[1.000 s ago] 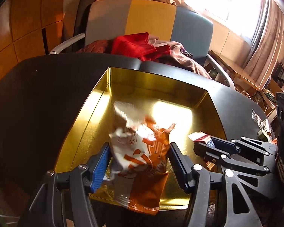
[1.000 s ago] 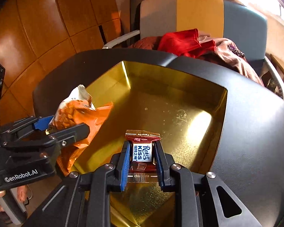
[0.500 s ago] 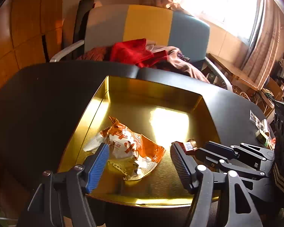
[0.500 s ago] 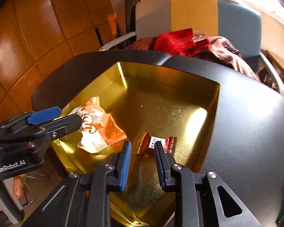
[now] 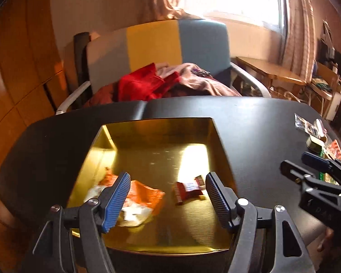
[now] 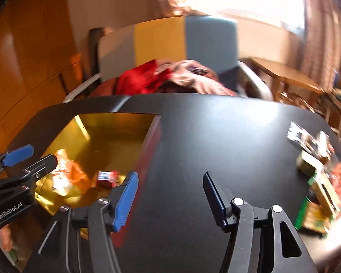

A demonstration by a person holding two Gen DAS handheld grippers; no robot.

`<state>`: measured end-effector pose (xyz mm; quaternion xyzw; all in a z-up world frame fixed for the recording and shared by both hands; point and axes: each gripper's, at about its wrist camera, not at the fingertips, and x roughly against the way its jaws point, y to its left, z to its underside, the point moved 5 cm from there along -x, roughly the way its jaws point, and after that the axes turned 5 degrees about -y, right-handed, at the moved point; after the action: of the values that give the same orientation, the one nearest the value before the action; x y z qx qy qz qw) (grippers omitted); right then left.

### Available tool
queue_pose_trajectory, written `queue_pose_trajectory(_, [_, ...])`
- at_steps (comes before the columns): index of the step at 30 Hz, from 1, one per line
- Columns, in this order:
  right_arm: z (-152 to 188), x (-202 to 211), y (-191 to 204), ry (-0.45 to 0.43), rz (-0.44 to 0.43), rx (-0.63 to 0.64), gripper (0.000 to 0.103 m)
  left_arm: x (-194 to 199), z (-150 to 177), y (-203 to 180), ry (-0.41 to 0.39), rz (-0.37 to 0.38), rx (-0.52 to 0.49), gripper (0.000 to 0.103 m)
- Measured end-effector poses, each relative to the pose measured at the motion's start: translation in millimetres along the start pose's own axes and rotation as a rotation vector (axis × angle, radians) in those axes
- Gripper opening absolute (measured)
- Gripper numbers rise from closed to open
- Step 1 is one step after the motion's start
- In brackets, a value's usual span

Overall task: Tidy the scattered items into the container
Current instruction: 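Carry chip bag and chocolate over the gold tray and open both grippers, then move both tools back to the cracker packs on the table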

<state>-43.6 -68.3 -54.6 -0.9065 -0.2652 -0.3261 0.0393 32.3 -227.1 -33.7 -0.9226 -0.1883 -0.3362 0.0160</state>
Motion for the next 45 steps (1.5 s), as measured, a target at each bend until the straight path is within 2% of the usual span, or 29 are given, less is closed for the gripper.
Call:
queue_pose_trajectory(8, [30,34,-108,-0.011,0.139,-0.173,0.065,-2,-5,-62,0.0,0.065,-0.09,0.07])
queue_pose_trajectory(11, [43,48,-156,-0.017,0.196,-0.244,0.067,-3,-4,-90,0.01,0.118,-0.128,0.07])
queue_pose_trajectory(16, [49,56,-224,-0.022,0.295,-0.281,0.068,-7,6,-133,0.049,0.21,-0.177,0.07])
queue_pose_trajectory(21, [32,35,-269,0.02,0.267,-0.295,0.072,-14,23,-166,0.09,0.257,-0.244,0.07])
queue_pose_trajectory(26, [43,4,-294,0.123,0.303,-0.335,0.072,-18,35,-180,0.118,0.289,-0.272,0.07])
queue_pose_trajectory(30, [51,3,-284,0.113,0.254,-0.375,0.074,-26,35,-179,0.125,0.297,-0.264,0.07])
queue_pose_trajectory(36, [62,-16,-224,0.124,0.034,-0.47,0.075,-34,33,-168,0.143,0.292,-0.224,0.07])
queue_pose_trajectory(41, [53,-16,-179,0.102,-0.153,-0.485,0.074,-36,35,-156,0.155,0.282,-0.199,0.07])
queue_pose_trajectory(45, [45,12,-185,0.041,-0.155,-0.514,0.075,-34,37,-156,0.158,0.296,-0.196,0.07])
